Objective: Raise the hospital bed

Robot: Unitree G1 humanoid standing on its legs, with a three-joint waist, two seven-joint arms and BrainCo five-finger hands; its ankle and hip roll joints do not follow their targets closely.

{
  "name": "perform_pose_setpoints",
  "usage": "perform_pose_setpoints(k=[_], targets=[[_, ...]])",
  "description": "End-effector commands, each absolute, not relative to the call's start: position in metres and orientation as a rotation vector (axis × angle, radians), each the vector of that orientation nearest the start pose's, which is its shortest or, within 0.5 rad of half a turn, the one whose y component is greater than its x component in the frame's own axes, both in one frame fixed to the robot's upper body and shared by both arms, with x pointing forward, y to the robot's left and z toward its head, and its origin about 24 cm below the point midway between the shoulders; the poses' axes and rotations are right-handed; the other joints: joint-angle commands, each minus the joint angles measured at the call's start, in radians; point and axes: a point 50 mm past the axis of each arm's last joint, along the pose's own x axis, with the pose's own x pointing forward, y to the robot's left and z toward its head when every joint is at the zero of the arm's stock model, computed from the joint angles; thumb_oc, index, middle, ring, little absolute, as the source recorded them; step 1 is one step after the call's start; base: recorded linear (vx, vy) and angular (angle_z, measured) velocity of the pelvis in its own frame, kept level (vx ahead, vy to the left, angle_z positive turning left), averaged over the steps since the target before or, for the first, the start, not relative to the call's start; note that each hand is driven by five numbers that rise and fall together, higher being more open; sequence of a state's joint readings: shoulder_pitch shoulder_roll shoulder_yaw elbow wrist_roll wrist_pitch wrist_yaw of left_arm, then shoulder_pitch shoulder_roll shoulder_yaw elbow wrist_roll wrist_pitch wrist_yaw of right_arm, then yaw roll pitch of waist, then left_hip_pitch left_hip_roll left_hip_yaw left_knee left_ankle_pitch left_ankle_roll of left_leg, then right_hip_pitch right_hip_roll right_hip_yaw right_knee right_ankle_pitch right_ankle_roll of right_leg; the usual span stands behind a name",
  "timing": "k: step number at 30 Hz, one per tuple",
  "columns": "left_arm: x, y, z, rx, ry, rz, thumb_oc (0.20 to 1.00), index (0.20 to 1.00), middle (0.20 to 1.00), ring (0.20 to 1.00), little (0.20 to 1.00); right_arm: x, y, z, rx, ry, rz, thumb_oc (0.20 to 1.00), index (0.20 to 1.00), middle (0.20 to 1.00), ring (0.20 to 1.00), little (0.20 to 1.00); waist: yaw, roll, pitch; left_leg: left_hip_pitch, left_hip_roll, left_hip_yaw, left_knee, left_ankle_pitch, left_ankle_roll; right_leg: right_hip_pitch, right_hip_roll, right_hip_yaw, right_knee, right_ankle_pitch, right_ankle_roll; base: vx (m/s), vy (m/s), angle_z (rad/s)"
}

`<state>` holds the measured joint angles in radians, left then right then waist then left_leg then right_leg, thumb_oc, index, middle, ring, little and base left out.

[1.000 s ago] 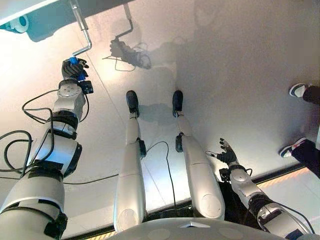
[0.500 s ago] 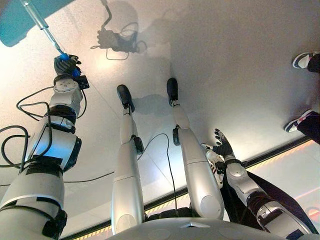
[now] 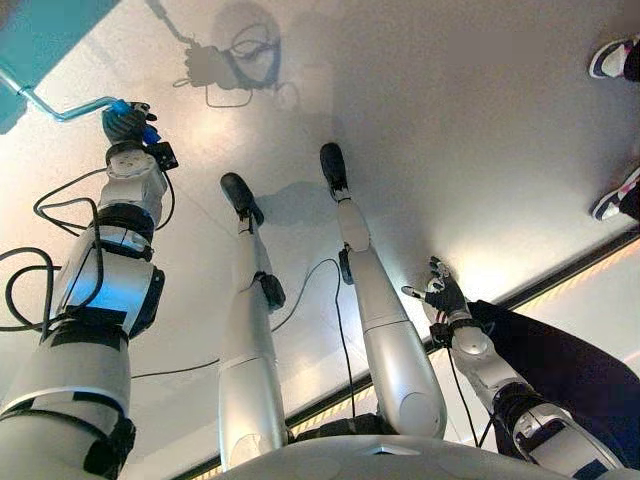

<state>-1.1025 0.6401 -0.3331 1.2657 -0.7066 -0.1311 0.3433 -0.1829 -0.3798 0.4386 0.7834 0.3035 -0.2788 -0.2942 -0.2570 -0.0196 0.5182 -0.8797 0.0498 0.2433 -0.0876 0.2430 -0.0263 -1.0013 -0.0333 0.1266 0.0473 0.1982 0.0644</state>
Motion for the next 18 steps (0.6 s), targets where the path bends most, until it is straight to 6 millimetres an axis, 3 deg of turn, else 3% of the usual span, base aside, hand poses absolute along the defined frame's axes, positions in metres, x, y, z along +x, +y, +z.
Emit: perform_pose_setpoints(k=[1,11,18], targets=[[0.404,0.279,0.240,0.134,-0.245,0.483,0.200,0.200,0.200,0.200,0.200,0.210,-0.226,-0.074,-0.351,0.431,-0.116,1.000,1.000,1.000,1.000,1.000,-0.011,-0.024,0.002,0.156,0.000,0.014,0.000,-0.099,-0.039,0.052,0.035,0.010,-0.025,0.042,0.085,0.00,-0.031,-0.08],[0.412,0.240,0.246,0.025,-0.322,0.347,0.200,0.200,0.200,0.200,0.200,0.202,-0.238,-0.079,-0.375,0.466,-0.144,1.000,1.000,1.000,1.000,1.000,-0.009,0.027,0.002,0.203,-0.007,0.011,0.000,-0.098,-0.043,0.099,0.034,0.002,-0.029,0.037,0.078,0.00,-0.018,-0.02],[0.410,0.232,0.243,-0.002,-0.348,0.294,0.200,0.200,0.200,0.200,0.200,0.197,-0.242,-0.083,-0.379,0.493,-0.158,1.000,1.000,1.000,1.000,1.000,0.007,0.054,0.002,0.232,-0.016,-0.013,0.000,-0.095,-0.042,0.136,0.026,-0.014,-0.024,0.030,0.073,0.00,-0.018,0.00]])
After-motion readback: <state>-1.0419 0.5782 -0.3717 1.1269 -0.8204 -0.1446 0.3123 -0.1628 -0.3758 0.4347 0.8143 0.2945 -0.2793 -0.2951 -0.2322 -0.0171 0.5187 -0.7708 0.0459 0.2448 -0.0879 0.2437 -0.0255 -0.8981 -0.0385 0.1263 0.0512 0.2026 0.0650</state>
